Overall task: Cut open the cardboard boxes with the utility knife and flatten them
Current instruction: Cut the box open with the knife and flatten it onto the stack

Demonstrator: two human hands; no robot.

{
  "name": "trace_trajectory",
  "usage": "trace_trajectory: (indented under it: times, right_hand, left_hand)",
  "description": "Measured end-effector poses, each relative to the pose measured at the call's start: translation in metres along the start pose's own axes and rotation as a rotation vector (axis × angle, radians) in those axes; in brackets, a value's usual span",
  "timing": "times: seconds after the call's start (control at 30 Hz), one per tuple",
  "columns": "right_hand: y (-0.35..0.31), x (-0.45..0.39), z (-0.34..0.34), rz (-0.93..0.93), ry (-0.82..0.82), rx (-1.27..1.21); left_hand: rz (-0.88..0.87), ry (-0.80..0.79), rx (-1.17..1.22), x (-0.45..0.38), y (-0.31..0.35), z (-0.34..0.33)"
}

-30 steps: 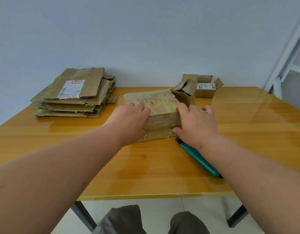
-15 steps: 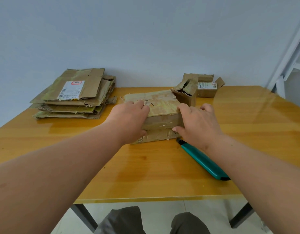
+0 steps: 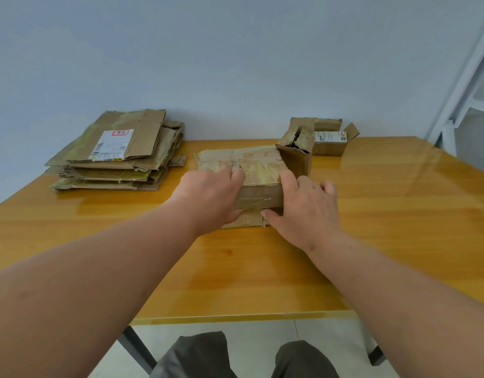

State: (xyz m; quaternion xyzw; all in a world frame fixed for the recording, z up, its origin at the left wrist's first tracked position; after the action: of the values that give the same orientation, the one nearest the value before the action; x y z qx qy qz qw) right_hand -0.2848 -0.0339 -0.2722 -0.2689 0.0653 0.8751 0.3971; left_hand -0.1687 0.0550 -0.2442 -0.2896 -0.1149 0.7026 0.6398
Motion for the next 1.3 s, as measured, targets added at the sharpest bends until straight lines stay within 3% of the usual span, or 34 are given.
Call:
trace_trajectory:
  times: [0.3, 0.47, 0.57, 0.67, 0.73, 0.87, 0.97, 1.13, 1.3]
  right_hand:
    - [-0.002, -0.002, 0.015, 0.026, 0.091, 0.046]
    - [-0.003, -0.008, 0.027, 0.109, 0.102, -0.016]
    - [0.001, -0.028, 0.027, 0.087, -0.052, -0.145]
    - [0.019, -0.038, 0.026, -0.114, -0.159, -0.497]
    - [0.026, -0.034, 0.021, -0.236, -0.141, -0.678]
    - [0.016, -0.02, 0.006, -0.279, -0.078, -0.653]
    - [0.007, -0.015, 0.003, -0.244, -0.016, -0.528]
    - [0.005, -0.01, -0.008, -0.318, 0.017, -0.384]
    - [0.006, -0.013, -0.013, -0.277, -0.047, -0.427]
  left_hand:
    - [-0.179, -0.068, -0.03, -0.005, 0.01, 0.004]
    - [-0.255, -0.101, 0.099, -0.006, 0.008, 0.01]
    - [-0.112, -0.155, 0.347, -0.006, -0.022, 0.014]
    - [0.115, -0.168, 0.676, 0.001, -0.056, 0.004]
    - [0.186, -0.13, 0.739, 0.005, -0.065, -0.001]
    - [0.26, 0.035, 0.628, 0.002, -0.062, -0.001]
    - [0.212, 0.126, 0.533, 0.001, -0.053, 0.005]
    - [0.085, 0.151, 0.505, 0.005, -0.041, 0.01]
    - [0.138, 0.091, 0.37, 0.01, -0.028, -0.007]
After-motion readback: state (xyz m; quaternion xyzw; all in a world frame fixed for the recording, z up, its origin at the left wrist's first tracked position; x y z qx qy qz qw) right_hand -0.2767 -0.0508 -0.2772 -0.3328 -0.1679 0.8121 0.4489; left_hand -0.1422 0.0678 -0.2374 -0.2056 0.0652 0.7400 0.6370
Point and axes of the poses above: each hand's wrist, its own x-axis away from the middle knuckle, its own z-axis out of the back of the hand, y = z × x, the point moved 8 cm from there along -x, towards the middle knuckle, and after that the axes turned 8 degrees about -z, right-handed, at the moved point
